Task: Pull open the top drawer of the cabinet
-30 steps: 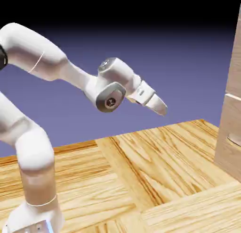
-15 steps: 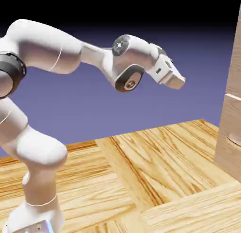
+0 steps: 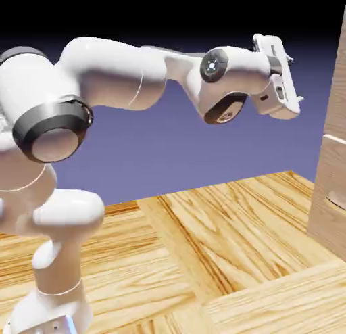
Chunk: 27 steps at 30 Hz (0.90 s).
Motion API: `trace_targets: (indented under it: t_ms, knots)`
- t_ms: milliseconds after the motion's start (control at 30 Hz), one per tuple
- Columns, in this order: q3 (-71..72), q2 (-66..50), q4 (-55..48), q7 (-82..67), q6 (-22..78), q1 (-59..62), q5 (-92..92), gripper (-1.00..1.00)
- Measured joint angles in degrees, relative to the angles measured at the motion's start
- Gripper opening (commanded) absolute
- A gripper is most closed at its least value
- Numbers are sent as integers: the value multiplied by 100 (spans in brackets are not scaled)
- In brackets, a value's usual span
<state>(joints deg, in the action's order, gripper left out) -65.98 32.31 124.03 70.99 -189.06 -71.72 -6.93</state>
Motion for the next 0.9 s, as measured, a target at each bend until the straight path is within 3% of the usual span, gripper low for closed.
trace_targets:
  t_ms: [900]
  knots:
    - [-5208,-28,-2919,2252,-1188,-5607,-547,100]
